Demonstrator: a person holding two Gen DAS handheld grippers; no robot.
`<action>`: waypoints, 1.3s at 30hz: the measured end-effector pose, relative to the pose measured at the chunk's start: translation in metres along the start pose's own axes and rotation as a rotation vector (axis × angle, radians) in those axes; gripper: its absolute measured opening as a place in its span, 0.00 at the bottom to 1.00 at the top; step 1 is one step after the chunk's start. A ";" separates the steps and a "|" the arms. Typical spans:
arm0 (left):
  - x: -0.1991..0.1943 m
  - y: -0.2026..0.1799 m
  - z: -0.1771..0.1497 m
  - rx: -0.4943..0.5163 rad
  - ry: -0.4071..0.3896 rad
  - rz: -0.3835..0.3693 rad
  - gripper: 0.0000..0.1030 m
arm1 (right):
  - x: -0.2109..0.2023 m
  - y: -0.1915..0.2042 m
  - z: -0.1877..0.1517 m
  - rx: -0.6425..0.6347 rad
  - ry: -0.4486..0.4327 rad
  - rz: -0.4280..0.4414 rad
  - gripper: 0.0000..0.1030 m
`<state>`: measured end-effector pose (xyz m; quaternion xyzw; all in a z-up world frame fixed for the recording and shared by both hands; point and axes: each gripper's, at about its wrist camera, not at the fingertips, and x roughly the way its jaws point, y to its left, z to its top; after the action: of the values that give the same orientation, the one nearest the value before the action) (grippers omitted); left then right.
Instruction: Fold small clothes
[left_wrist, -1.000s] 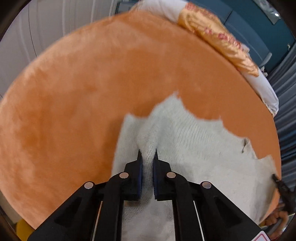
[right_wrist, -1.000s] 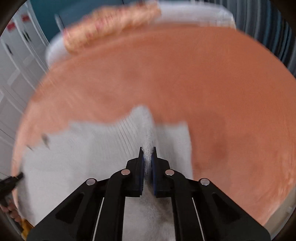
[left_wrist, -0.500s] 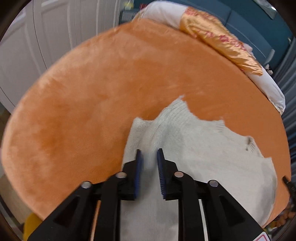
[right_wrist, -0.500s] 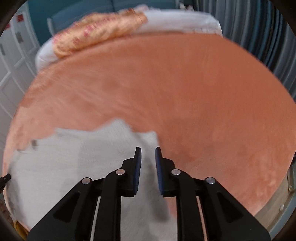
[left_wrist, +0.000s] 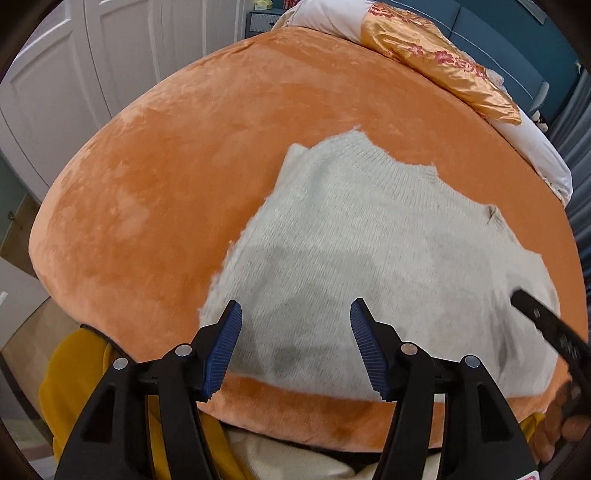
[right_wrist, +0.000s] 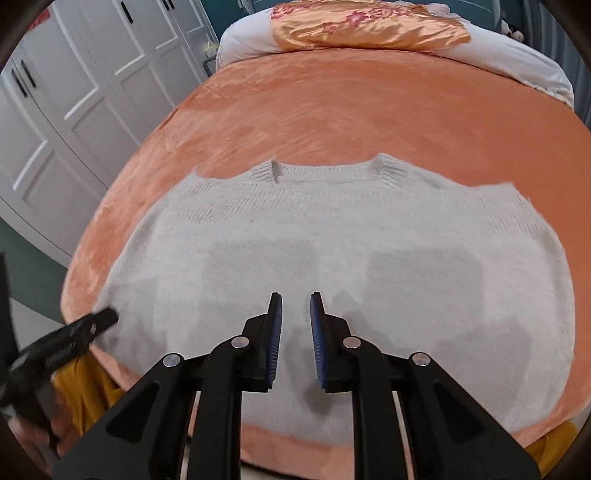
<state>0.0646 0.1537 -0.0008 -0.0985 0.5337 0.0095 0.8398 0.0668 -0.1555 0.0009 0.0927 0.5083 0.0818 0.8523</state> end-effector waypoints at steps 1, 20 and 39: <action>0.000 0.000 -0.001 0.003 0.000 -0.002 0.58 | 0.007 0.000 0.002 0.003 0.010 -0.007 0.15; 0.040 0.060 -0.003 -0.270 0.087 -0.093 0.72 | 0.061 0.007 -0.012 -0.045 0.112 -0.078 0.15; -0.082 -0.155 0.034 0.206 -0.181 -0.404 0.12 | -0.043 -0.074 -0.051 0.146 -0.053 0.089 0.32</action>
<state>0.0786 0.0147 0.1105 -0.1159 0.4238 -0.2044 0.8747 0.0050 -0.2331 -0.0038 0.1792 0.4854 0.0798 0.8520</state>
